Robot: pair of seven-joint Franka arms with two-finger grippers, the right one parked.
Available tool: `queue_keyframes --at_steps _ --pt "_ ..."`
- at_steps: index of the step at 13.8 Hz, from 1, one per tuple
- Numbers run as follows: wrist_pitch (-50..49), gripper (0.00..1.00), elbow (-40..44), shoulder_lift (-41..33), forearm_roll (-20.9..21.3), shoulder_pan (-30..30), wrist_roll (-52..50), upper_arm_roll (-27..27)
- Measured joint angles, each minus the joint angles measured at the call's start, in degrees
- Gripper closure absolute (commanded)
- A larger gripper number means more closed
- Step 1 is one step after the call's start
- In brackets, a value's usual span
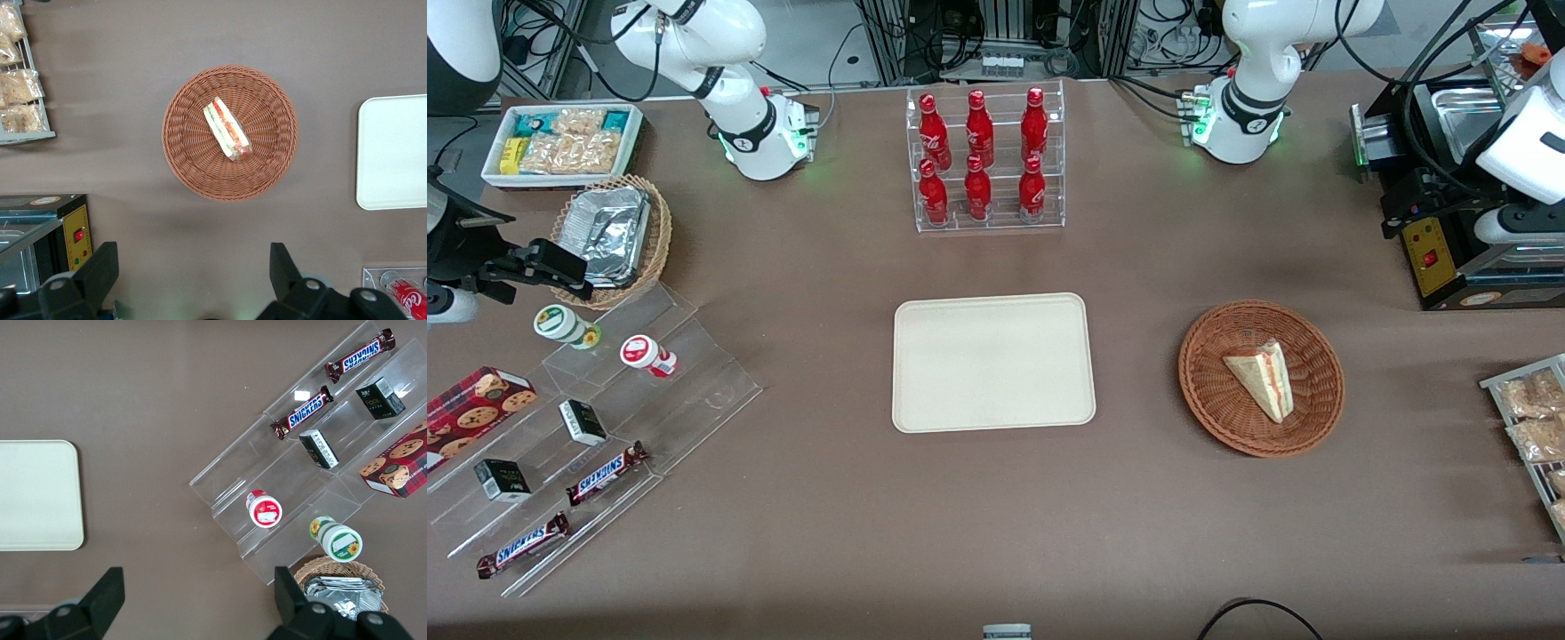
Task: Place sandwich from basket to tray
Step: 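Move the left gripper down over the wrapped sandwich in the wicker basket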
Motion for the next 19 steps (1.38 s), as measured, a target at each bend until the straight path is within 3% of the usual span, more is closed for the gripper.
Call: queue_keyframes --at_steps 7,10,15,19 --pt "3.0 0.00 -2.8 0.9 0.0 0.0 0.0 0.1" --pt "9.5 0.00 -8.9 1.9 0.0 0.1 -3.1 0.1" --pt "24.5 0.00 -21.3 2.6 -1.7 -0.1 -19.6 -0.2" --pt "38.4 0.00 -30.2 4.1 -1.7 -1.0 -27.0 -0.7"
